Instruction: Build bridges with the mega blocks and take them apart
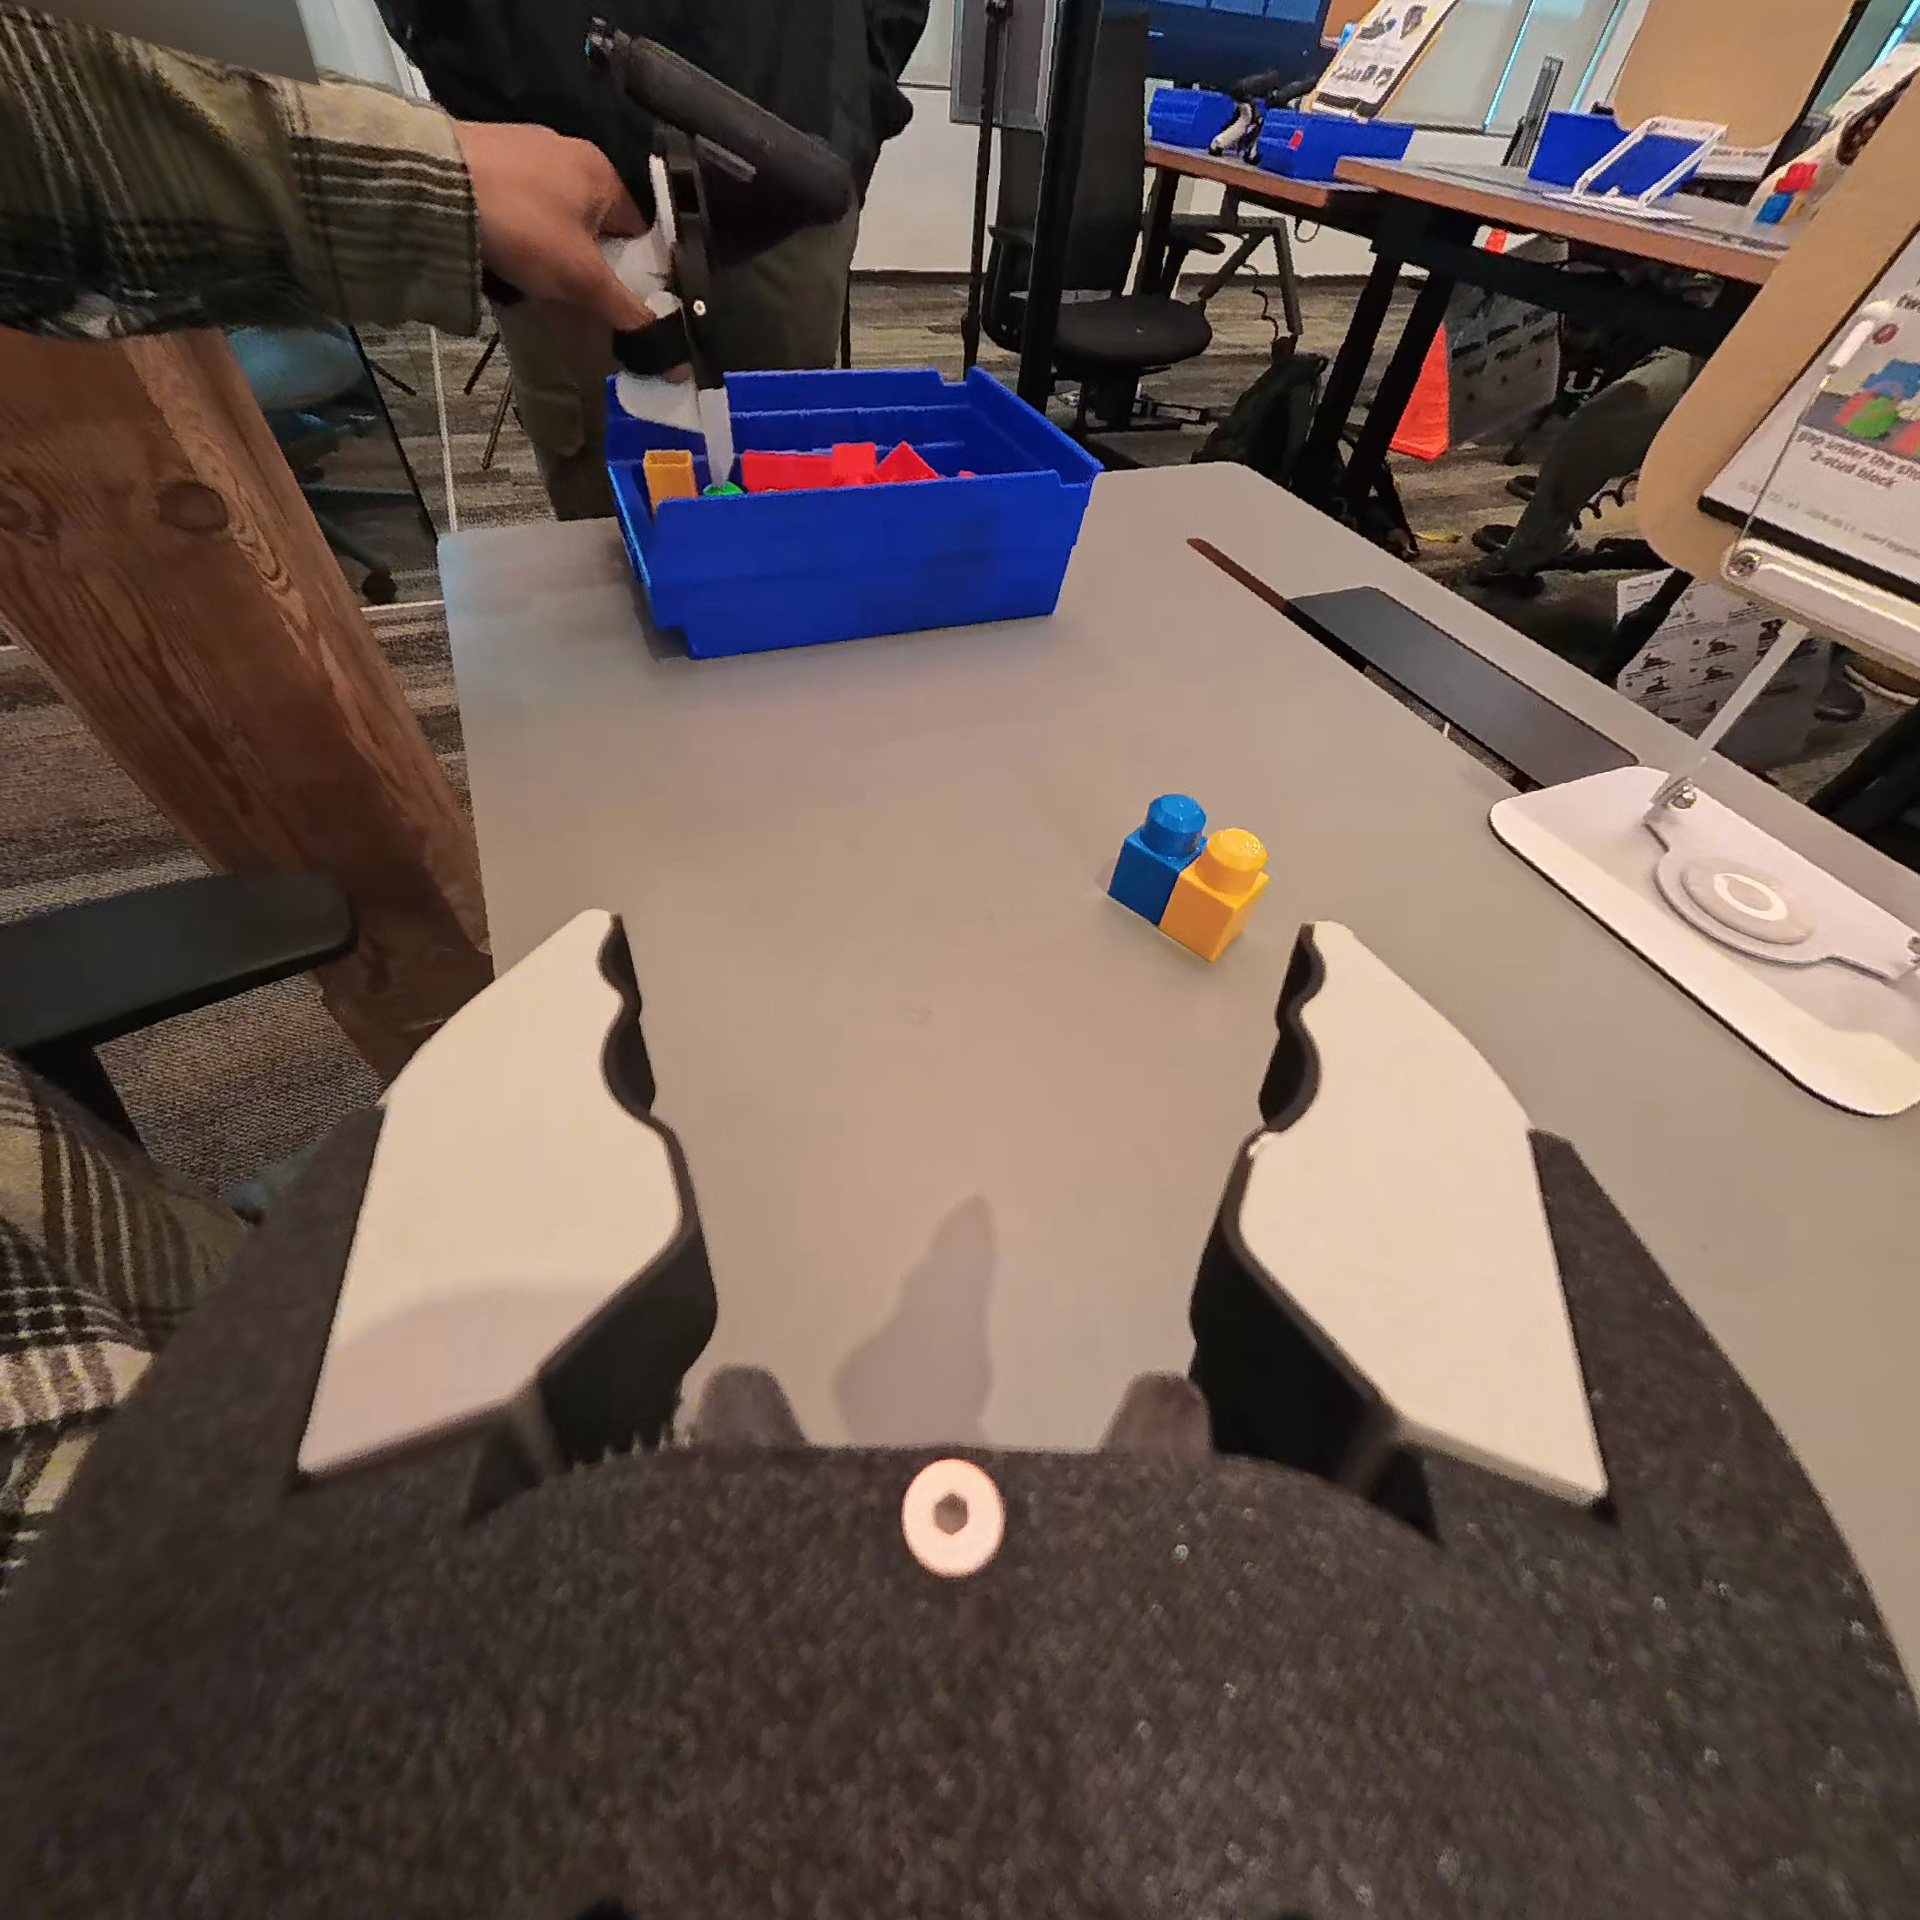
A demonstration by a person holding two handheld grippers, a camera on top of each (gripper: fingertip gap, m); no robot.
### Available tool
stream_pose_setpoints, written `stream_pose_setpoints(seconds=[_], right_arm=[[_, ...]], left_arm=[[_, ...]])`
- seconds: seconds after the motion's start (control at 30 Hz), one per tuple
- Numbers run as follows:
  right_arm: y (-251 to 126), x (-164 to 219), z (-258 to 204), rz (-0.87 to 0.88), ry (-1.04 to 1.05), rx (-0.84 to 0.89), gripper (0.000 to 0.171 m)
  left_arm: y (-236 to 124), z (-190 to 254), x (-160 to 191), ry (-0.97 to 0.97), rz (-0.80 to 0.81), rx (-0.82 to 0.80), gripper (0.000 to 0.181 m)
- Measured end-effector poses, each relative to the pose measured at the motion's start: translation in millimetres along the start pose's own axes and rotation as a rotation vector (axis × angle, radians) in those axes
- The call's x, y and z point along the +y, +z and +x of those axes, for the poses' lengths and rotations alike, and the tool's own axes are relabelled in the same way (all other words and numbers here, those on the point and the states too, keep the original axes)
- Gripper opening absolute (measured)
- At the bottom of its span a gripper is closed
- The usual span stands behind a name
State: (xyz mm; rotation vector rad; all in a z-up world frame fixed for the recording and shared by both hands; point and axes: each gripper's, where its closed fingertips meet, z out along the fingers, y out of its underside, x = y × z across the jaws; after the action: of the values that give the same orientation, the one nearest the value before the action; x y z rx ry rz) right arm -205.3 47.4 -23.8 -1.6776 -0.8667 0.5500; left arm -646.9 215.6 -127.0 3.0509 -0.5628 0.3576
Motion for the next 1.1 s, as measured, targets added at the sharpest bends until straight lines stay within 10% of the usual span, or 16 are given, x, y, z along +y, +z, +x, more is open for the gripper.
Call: stream_pose_setpoints(seconds=[1.1], right_arm=[[-0.1,6.8,5.0,-0.015,0.008,-0.007,0.116]], left_arm=[[-10.3,18.8,-12.7,0.053,0.032,0.088,0.031]])
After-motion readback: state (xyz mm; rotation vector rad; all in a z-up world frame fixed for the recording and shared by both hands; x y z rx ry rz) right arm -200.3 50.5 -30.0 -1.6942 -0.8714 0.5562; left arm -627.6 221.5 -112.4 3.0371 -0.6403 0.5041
